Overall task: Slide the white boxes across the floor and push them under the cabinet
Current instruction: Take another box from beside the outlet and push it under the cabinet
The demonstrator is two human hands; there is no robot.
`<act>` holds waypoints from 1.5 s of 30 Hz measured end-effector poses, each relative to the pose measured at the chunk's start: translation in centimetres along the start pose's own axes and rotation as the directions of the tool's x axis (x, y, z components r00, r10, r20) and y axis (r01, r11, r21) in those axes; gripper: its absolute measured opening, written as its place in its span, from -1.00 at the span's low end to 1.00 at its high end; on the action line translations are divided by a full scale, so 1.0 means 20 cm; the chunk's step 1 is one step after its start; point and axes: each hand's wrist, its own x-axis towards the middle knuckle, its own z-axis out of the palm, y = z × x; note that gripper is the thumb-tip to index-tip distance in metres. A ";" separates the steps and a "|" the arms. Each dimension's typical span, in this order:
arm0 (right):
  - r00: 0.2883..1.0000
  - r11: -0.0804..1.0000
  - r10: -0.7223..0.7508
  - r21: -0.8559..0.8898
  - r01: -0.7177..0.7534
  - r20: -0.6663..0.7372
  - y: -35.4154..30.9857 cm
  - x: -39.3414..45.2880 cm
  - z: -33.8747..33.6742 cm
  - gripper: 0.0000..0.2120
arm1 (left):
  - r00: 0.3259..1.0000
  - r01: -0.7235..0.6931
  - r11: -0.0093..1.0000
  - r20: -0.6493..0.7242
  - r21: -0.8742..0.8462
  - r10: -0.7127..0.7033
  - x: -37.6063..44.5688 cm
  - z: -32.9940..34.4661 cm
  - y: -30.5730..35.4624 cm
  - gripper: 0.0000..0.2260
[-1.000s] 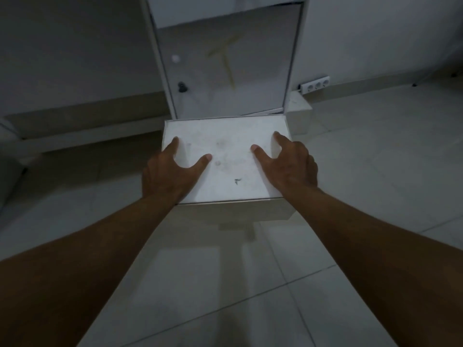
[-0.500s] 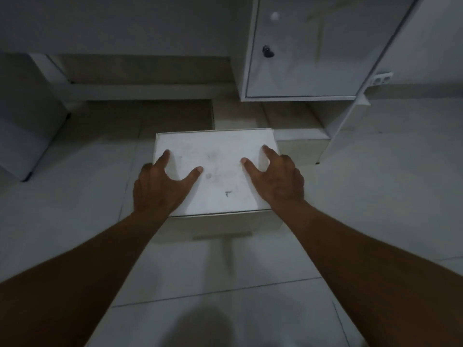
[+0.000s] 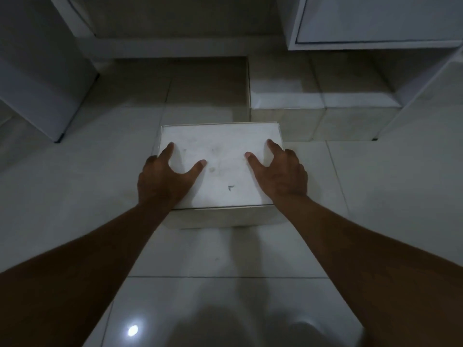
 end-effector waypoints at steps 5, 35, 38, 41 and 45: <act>1.000 0.999 -0.005 0.032 0.005 -0.009 -0.01 0.05 0.12 -0.31 | 1.000 0.007 0.999 0.007 -0.031 -0.007 0.10 0.06 -0.04 -0.12; 0.982 0.963 -0.185 -0.192 0.187 0.029 -0.14 -0.01 0.29 -0.40 | 0.706 -0.681 0.726 0.354 0.099 0.614 0.18 0.00 -0.31 -0.33; 0.965 0.945 -0.262 -0.197 0.262 0.027 -0.14 0.14 0.27 -0.35 | 0.851 -0.523 0.850 -0.002 0.056 0.524 -0.02 0.05 -0.28 -0.43; 0.953 0.940 -0.261 -0.186 0.287 0.151 -0.16 0.28 0.28 -0.20 | 0.959 -0.159 0.983 -0.250 -0.088 0.132 -0.22 0.12 -0.20 -0.39; 0.942 0.919 -0.231 -0.263 0.293 0.245 -0.19 0.35 0.33 -0.07 | 0.964 0.179 0.935 -0.134 -0.307 -0.229 -0.24 0.19 -0.09 -0.15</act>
